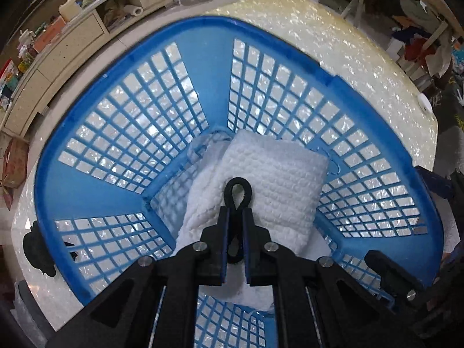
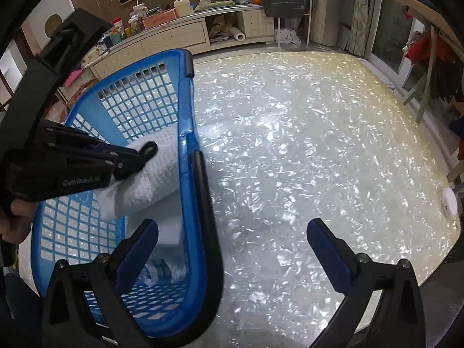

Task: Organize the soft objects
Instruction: 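Carry the black hair tie over the basket and drop it onto the towel with the left gripper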

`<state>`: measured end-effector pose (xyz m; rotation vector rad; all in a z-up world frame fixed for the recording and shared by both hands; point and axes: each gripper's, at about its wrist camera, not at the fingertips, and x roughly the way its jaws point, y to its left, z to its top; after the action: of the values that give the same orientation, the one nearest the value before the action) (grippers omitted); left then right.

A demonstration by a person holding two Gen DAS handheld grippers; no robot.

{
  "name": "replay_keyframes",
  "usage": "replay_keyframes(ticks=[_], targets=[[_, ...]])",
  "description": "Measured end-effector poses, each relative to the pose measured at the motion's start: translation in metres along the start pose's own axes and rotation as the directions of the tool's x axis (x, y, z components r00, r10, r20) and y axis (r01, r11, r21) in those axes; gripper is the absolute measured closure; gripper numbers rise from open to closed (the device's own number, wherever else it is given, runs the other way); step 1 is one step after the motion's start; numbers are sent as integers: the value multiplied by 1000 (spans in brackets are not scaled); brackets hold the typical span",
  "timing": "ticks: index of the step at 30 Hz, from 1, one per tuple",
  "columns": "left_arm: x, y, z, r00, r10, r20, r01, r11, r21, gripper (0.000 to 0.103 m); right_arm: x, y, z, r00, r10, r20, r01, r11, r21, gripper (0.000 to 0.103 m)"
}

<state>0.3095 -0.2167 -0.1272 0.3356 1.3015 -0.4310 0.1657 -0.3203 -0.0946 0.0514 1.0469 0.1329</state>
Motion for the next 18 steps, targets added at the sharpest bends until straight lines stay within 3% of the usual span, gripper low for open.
replay_keyframes(ticks=[8,11,13,15,18], targets=[[12,11,9,999,-25,-36,24,1000,-16,95,2,3,-2,999,32,-7,-32,999,21,0],[12,12,6,999,-2,-32,2,1000,-12,81,4,0,0,1000,31,-8,-30,999,26,0],[6,13,3,1000,21,-8,-21,1000,-19,56,5,-2,0,999,32,-9,-32,999,28,0],[-3,16,1,999,34,36,-33,999,-41,41,4,-5,1,999,38,-8,-38,999,34,0],[-18,18,-5,996,36,84,-31,998,-57,37,-4,-8,1,999,40,11,-41,998,42,0]])
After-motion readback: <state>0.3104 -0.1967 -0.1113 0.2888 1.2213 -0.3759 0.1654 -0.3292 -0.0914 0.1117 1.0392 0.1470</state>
